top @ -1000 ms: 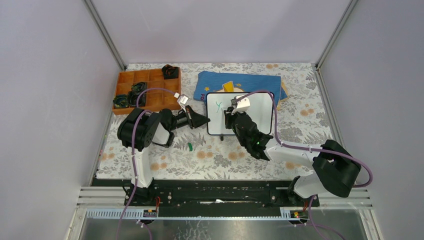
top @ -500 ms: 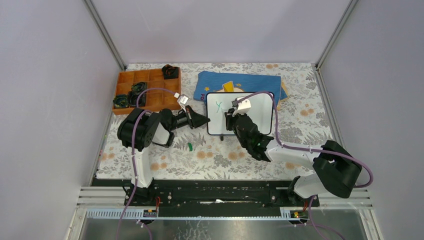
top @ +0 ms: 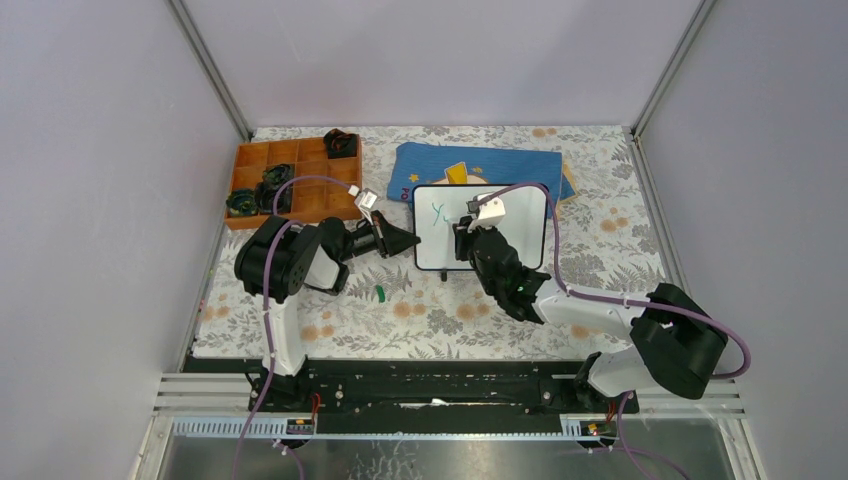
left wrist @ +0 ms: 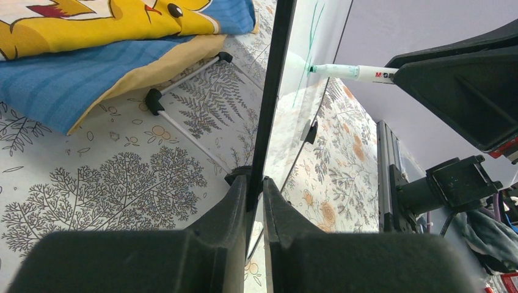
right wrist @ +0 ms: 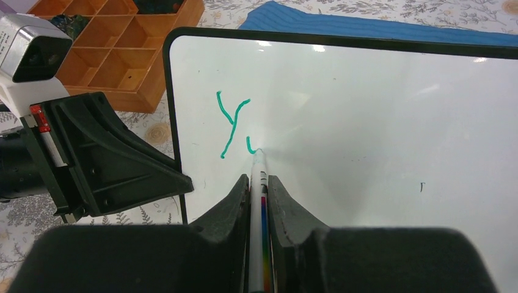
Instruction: Write a sentence on the whiteboard
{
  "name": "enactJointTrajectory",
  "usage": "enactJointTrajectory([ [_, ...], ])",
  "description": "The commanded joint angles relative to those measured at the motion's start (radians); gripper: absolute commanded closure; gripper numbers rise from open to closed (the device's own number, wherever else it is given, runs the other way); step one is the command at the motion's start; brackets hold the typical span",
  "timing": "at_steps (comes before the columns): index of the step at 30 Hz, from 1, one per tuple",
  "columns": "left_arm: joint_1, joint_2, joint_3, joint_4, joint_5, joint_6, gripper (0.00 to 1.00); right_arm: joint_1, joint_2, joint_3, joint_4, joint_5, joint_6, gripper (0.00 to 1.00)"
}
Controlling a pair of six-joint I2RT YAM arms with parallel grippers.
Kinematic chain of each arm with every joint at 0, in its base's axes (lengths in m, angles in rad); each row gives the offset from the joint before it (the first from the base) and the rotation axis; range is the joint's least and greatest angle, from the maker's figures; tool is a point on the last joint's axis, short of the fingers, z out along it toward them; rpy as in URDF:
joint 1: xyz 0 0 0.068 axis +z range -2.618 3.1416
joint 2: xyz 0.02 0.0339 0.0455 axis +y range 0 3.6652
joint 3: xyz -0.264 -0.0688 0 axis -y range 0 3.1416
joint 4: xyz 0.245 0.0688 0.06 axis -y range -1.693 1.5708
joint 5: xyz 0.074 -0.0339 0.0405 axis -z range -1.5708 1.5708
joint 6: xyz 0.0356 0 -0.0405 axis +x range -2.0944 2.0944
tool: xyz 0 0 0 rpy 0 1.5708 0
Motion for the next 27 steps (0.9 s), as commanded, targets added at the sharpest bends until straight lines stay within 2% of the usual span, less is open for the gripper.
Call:
enactJointTrajectory([
  [1,-0.012,-0.005,-0.020,-0.057,-0.003,0.031,1.00,-0.018,-0.030,0.019,0.021,0.033,-0.017,1.00],
  [27,-0.013,-0.005,-0.018,-0.068,-0.002,0.040,1.00,-0.019,0.012,0.072,0.042,-0.011,-0.032,1.00],
])
